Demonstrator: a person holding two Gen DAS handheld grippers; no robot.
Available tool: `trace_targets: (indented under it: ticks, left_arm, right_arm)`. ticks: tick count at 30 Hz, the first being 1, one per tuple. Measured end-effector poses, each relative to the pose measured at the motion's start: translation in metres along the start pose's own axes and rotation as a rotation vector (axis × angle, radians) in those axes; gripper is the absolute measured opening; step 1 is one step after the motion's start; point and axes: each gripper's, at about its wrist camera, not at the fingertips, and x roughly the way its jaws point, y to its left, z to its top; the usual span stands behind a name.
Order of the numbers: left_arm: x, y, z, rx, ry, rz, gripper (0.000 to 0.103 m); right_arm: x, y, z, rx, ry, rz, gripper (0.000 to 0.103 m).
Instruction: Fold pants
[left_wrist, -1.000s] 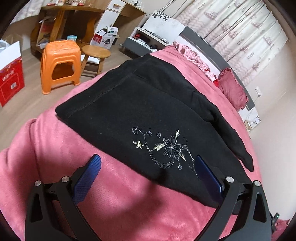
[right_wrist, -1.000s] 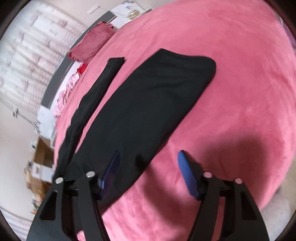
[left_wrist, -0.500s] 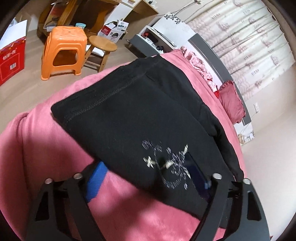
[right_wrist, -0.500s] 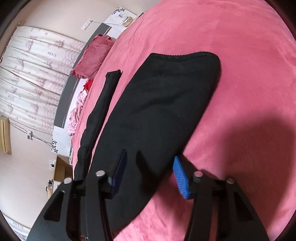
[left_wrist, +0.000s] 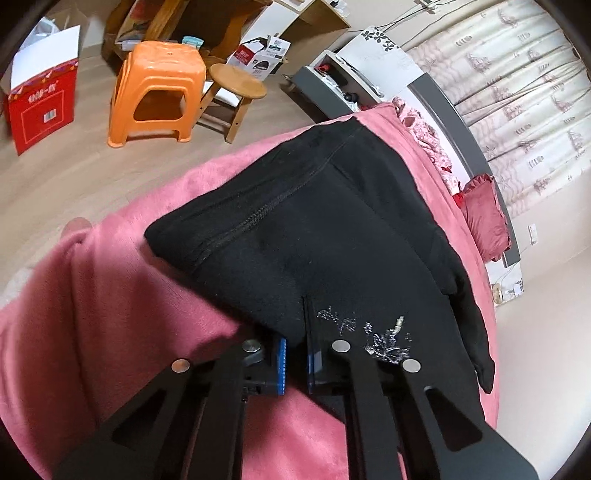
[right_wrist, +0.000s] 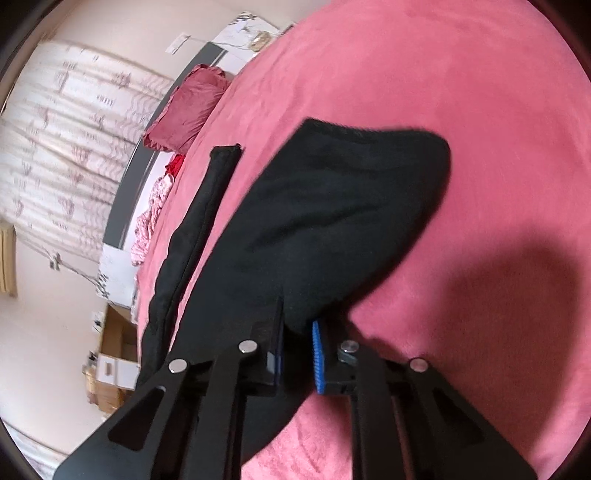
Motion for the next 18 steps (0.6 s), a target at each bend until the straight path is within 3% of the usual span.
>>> trace_targets:
  ticks: [8,18]
  left_arm:
    - [-0.045,-0.016,-0.003,0.134,0.009,-0.007,0.006]
    - [-0.085,0.006,-0.032,0.129,0.072,0.016,0.006]
  right_arm:
    - [-0.042,0.009,0.005,-0.055,-0.032,0.006,0.007]
    - [-0.075,-0.002,0.0,-0.088,-0.022,-0.016,0.007]
